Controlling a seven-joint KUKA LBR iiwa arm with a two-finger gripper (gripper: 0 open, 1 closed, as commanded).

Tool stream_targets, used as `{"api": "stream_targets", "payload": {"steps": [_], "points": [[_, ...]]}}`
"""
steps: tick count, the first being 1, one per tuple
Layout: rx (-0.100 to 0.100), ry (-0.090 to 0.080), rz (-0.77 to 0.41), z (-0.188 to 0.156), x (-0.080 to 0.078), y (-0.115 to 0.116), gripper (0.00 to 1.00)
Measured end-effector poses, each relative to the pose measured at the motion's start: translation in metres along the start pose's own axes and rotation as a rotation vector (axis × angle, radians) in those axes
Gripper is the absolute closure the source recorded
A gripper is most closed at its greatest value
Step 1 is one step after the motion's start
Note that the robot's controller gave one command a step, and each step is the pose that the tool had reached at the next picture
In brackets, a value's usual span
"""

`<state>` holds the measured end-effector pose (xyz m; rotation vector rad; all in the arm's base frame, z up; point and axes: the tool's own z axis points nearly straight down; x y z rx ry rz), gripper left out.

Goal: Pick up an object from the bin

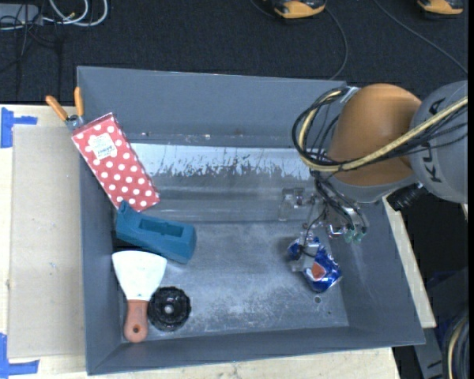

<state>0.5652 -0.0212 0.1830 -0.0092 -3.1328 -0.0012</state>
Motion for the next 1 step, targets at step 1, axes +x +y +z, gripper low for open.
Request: {"api": "stream_targets", "payload": {"steps": [1], "points": [[0.000, -0.007, 0.000, -0.0045, -0.0014, 0.0000, 0.00]]}}
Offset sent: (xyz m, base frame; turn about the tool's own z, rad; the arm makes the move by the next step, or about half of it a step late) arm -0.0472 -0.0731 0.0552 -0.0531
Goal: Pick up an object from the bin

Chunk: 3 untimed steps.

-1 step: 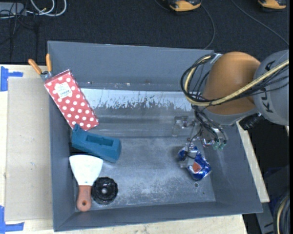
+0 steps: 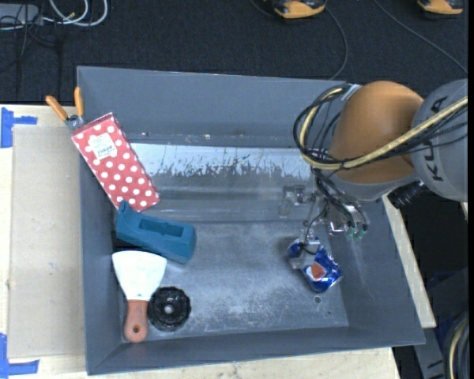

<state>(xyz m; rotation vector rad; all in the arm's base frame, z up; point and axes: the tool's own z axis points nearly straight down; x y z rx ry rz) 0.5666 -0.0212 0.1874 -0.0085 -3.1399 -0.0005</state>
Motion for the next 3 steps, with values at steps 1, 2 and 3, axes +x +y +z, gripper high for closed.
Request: {"api": "stream_targets", "payload": {"steps": [1, 2, 3], "points": [[-0.004, 0.009, -0.038, -0.021, 0.023, -0.029, 0.00], [0.003, -0.009, -0.057, -0.006, 0.039, -0.069, 0.00], [-0.003, 0.008, -0.166, 0.044, 0.069, -0.065, 0.00]]}}
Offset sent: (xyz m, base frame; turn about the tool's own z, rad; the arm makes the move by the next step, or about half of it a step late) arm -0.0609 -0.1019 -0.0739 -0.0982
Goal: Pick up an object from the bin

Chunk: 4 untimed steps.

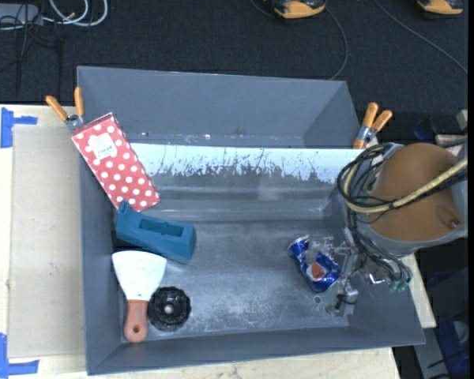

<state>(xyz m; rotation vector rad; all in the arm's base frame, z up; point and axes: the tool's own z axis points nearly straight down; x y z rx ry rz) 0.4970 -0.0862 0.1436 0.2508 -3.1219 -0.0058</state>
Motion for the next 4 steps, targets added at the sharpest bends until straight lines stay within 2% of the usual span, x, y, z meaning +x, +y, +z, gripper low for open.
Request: {"api": "stream_targets", "payload": {"steps": [1, 2, 3, 4], "points": [[0.003, -0.004, -0.058, 0.006, 0.007, 0.018, 0.00], [0.003, -0.008, -0.156, 0.036, -0.049, 0.029, 0.00], [0.001, -0.004, -0.150, 0.064, -0.085, 0.014, 0.00], [0.001, -0.005, -0.301, 0.054, -0.087, -0.020, 0.00]]}}
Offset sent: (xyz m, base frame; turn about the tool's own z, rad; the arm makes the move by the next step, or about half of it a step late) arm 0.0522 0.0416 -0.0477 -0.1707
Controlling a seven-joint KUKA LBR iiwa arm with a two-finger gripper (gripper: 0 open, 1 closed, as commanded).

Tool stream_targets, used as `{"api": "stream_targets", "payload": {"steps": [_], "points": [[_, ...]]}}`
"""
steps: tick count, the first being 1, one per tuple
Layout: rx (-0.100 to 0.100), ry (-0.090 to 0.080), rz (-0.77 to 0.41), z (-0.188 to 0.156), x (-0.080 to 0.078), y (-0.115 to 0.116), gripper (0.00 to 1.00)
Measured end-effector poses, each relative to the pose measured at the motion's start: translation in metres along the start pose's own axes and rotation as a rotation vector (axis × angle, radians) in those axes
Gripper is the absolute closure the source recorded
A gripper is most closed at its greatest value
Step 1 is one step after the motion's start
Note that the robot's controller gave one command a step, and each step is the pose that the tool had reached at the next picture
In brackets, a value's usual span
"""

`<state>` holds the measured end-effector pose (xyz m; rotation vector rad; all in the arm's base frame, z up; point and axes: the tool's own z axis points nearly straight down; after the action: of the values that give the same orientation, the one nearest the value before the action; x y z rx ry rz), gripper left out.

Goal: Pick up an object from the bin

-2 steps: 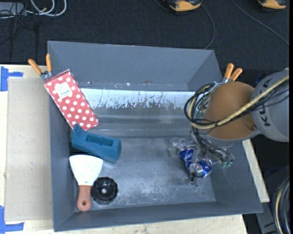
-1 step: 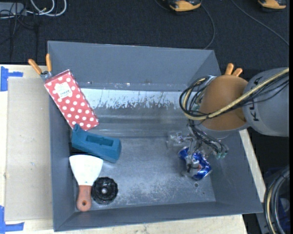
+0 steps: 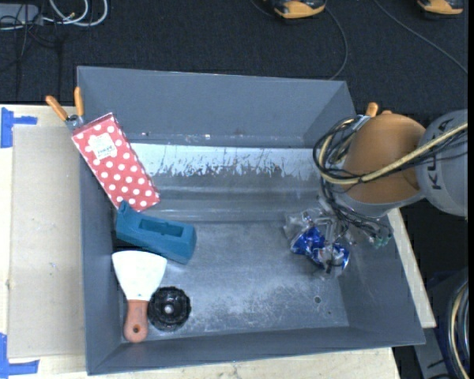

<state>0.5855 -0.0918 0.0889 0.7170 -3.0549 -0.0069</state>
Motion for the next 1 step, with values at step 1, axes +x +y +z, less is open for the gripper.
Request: {"api": "stream_targets", "payload": {"steps": [1], "points": [[0.002, -0.004, -0.248, 0.0120, -0.0033, -0.0266, 0.00]]}}
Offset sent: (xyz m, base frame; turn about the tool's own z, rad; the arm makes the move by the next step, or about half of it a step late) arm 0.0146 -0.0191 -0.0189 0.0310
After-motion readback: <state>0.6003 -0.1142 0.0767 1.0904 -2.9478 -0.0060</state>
